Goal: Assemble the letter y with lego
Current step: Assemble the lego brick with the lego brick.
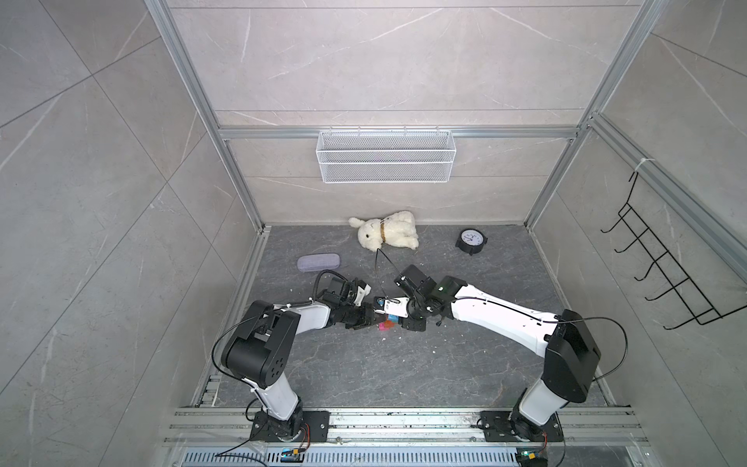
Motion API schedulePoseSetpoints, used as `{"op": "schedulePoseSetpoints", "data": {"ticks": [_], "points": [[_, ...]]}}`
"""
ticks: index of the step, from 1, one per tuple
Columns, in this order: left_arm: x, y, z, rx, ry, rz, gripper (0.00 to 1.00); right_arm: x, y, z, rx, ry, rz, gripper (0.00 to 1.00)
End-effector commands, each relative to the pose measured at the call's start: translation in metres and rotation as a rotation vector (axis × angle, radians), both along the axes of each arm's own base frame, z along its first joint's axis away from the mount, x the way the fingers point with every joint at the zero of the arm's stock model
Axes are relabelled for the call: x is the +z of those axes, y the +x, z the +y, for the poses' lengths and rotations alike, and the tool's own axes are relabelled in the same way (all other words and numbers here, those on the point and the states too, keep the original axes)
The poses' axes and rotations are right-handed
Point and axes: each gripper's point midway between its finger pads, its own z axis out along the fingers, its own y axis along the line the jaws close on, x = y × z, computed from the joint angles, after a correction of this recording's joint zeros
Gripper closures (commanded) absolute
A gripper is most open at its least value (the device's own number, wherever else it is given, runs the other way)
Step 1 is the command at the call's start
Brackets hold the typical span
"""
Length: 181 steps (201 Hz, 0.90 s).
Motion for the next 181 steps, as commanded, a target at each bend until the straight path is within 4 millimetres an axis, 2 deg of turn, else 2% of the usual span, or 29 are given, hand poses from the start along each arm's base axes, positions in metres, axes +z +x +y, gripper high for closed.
{"op": "schedulePoseSetpoints", "data": {"ticks": [1, 15, 86, 181], "points": [[-0.045, -0.023, 0.031, 0.04, 0.174, 0.113, 0.52, 0.003, 0.001, 0.009, 0.112, 0.019, 0.034, 0.71], [-0.045, -0.023, 0.031, 0.041, 0.174, 0.113, 0.52, 0.005, 0.003, 0.012, 0.135, 0.029, 0.048, 0.71], [-0.045, -0.023, 0.031, 0.039, 0.175, 0.11, 0.52, -0.013, 0.007, 0.014, 0.193, -0.047, 0.088, 0.7], [-0.051, -0.027, 0.032, 0.04, 0.181, 0.124, 0.52, -0.021, 0.019, 0.015, 0.236, -0.1, 0.042, 0.7]]}}
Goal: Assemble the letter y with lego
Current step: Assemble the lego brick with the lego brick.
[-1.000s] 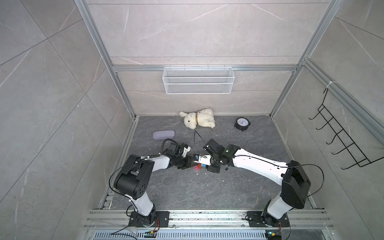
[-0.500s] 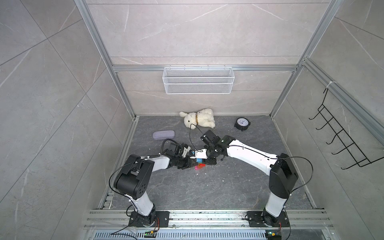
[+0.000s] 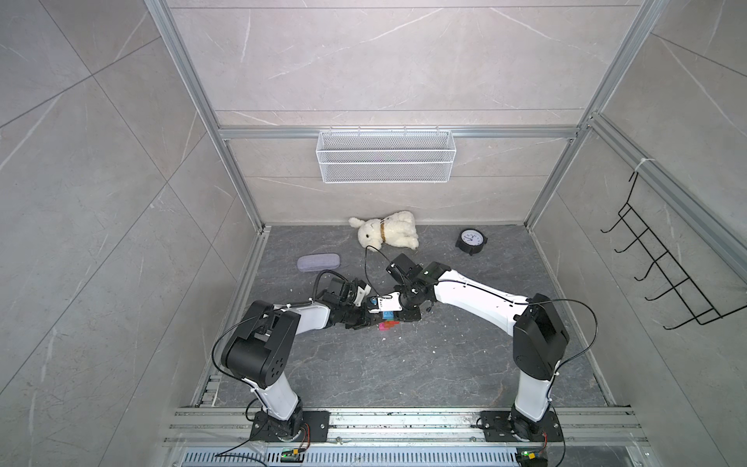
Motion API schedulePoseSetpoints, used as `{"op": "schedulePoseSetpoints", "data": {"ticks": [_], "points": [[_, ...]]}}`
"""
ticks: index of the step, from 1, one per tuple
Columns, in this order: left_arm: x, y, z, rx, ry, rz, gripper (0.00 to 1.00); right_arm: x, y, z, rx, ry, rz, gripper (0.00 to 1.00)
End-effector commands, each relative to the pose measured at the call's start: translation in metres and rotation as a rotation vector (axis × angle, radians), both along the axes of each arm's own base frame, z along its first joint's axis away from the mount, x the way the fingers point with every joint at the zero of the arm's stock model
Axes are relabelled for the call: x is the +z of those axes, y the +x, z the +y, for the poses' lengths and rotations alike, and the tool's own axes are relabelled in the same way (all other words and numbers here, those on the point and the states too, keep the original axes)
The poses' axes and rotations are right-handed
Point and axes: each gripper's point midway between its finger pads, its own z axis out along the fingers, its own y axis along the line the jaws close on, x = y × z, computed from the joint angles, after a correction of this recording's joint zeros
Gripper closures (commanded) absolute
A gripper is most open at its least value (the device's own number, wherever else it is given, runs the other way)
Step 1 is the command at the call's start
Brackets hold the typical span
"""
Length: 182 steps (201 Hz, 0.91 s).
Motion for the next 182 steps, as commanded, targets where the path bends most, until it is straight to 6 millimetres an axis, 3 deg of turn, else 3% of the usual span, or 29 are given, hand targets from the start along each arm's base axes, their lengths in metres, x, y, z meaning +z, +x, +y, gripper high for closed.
{"op": "schedulePoseSetpoints", "data": {"ticks": [1, 182], "points": [[-0.05, -0.027, 0.032, 0.043, 0.185, 0.134, 0.52, 0.001, 0.004, 0.003, 0.028, -0.02, -0.015, 0.7], [-0.053, -0.03, 0.034, 0.046, 0.183, 0.133, 0.52, -0.011, 0.003, 0.01, 0.083, -0.061, 0.004, 0.7]]}}
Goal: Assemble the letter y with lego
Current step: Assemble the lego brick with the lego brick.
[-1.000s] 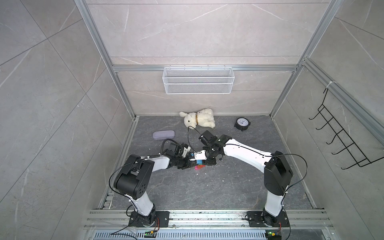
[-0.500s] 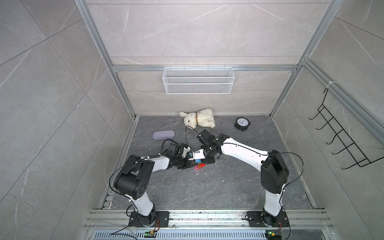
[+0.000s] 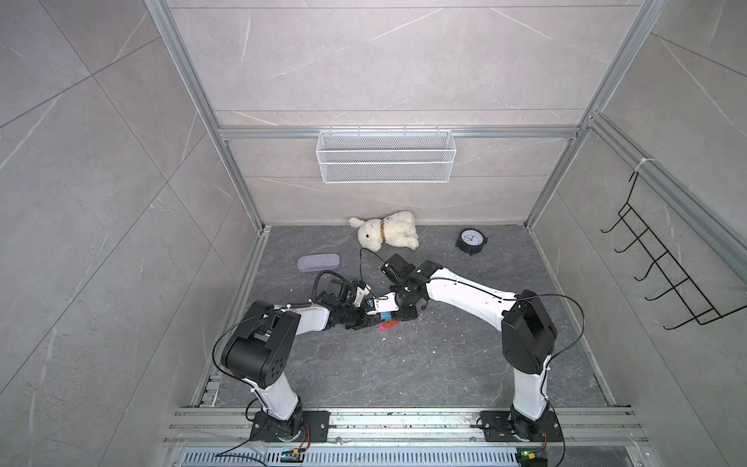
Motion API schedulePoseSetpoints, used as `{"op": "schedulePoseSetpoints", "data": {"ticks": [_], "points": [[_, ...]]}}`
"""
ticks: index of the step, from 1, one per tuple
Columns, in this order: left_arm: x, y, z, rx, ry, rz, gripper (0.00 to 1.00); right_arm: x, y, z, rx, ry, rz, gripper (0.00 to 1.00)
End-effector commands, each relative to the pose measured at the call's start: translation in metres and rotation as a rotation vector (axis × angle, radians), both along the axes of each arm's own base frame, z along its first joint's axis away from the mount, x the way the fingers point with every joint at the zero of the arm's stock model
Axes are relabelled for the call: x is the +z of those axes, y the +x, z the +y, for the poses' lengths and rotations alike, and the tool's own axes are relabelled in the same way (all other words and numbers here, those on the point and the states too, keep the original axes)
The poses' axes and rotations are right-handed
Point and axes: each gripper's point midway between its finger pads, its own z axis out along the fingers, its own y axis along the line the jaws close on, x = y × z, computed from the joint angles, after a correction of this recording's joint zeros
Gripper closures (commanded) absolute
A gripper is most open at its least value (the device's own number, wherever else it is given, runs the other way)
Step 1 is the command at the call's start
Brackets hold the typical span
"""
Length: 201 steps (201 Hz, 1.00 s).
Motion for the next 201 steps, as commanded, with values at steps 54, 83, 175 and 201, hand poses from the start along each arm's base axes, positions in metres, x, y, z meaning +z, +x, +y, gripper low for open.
{"op": "schedulePoseSetpoints", "data": {"ticks": [54, 83, 175, 201], "points": [[-0.051, -0.028, 0.034, 0.05, 0.197, 0.142, 0.52, -0.006, -0.002, 0.003, 0.039, -0.042, -0.004, 0.7], [-0.051, -0.029, 0.034, 0.05, 0.199, 0.144, 0.52, -0.009, 0.0, 0.003, 0.033, -0.057, -0.011, 0.71], [-0.05, -0.028, 0.033, 0.051, 0.197, 0.144, 0.52, -0.023, 0.003, -0.004, 0.014, -0.116, -0.014, 0.73], [-0.05, -0.028, 0.033, 0.051, 0.197, 0.143, 0.52, -0.03, -0.001, -0.008, 0.031, -0.142, 0.004, 0.73]]}}
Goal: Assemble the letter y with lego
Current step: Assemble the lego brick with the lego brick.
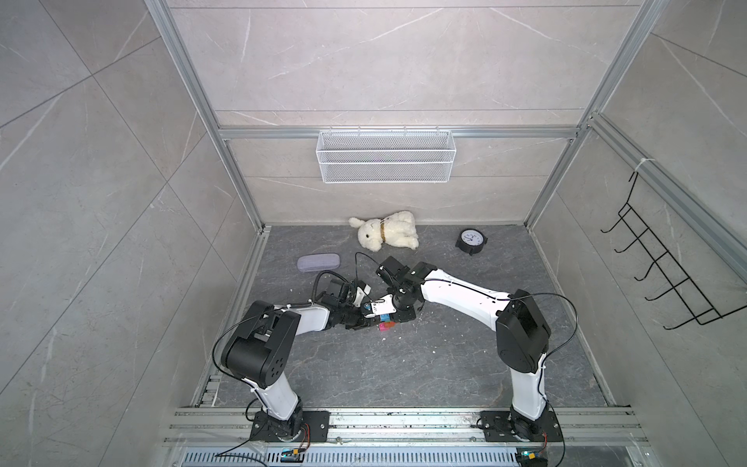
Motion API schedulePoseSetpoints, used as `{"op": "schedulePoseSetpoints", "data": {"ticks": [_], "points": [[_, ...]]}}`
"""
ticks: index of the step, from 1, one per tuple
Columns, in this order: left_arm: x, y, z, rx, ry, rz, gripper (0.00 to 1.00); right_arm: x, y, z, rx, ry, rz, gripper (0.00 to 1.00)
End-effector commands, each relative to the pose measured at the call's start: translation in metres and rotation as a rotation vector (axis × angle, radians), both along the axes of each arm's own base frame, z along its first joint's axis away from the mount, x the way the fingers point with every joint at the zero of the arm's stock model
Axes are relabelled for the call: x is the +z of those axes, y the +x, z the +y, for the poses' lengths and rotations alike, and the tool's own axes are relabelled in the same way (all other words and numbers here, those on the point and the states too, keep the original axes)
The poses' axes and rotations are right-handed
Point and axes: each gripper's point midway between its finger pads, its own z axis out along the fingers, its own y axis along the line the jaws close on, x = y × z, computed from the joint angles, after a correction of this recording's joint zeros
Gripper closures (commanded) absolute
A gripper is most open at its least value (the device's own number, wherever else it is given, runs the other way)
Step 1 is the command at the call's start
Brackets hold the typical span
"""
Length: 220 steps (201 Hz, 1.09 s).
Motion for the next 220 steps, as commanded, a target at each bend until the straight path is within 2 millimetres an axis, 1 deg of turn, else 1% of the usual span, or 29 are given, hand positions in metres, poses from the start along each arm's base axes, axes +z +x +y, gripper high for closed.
{"op": "schedulePoseSetpoints", "data": {"ticks": [1, 66, 131, 186, 220], "points": [[-0.05, -0.028, 0.033, 0.05, 0.197, 0.141, 0.52, -0.023, -0.003, -0.01, 0.006, -0.079, 0.035, 0.73], [-0.051, -0.027, 0.033, 0.05, 0.197, 0.143, 0.52, -0.034, -0.011, -0.013, 0.041, -0.122, 0.083, 0.74], [-0.05, -0.027, 0.033, 0.05, 0.196, 0.141, 0.52, -0.052, -0.011, -0.018, 0.044, -0.175, 0.088, 0.76], [-0.051, -0.028, 0.033, 0.049, 0.197, 0.142, 0.52, -0.059, -0.018, -0.011, 0.059, -0.171, 0.117, 0.76], [-0.051, -0.028, 0.033, 0.048, 0.196, 0.145, 0.52, -0.063, -0.02, -0.012, 0.06, -0.174, 0.128, 0.76]]}}
